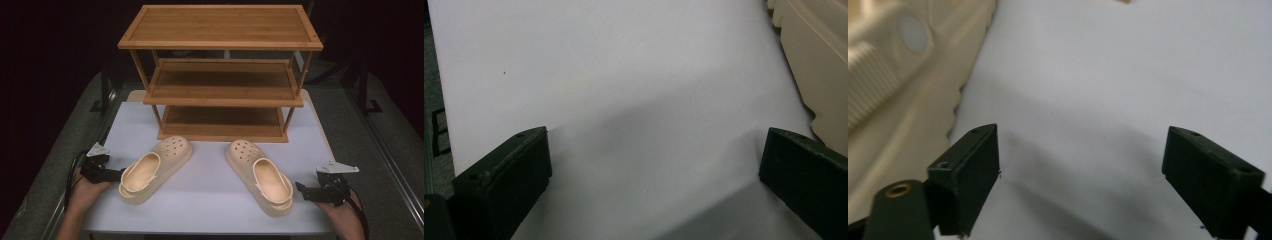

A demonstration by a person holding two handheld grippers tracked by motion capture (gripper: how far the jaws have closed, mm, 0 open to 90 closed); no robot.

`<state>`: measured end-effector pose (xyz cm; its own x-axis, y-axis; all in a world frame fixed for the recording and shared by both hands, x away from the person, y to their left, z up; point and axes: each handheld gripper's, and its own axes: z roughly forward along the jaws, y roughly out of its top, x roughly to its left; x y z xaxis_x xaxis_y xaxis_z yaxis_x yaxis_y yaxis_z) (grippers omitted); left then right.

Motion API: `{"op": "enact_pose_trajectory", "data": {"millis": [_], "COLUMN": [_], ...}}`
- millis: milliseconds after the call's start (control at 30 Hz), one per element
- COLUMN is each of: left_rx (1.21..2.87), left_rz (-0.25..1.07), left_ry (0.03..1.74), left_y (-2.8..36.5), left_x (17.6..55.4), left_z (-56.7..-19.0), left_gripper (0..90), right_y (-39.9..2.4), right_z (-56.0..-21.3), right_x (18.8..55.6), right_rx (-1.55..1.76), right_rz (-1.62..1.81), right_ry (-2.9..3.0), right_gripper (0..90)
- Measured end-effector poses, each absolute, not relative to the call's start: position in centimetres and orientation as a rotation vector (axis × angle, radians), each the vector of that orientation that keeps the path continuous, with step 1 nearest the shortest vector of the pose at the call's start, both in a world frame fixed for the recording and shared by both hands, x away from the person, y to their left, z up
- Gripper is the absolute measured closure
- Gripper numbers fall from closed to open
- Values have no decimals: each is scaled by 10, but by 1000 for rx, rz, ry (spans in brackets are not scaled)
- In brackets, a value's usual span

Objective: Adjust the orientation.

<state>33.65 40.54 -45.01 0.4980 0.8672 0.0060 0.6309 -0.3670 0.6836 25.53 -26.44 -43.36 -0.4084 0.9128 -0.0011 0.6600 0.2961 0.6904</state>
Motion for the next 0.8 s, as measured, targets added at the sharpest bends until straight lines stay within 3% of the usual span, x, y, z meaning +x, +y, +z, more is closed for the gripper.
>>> {"op": "enact_pose_trajectory", "data": {"millis": [467,800], "left_rx": [2123,2124], "left_rz": [494,495], "left_ry": [1223,1222], "left_y": [405,405], "left_x": [336,336], "left_z": [-450,-450], "left_gripper": [0,0], "right_y": [-232,-199], "right_z": [-384,-385], "right_x": [259,288], "right_rx": [1222,1139], "right_rz": [1125,1224], "right_ry": [2247,2366], "right_gripper": [462,604]}}
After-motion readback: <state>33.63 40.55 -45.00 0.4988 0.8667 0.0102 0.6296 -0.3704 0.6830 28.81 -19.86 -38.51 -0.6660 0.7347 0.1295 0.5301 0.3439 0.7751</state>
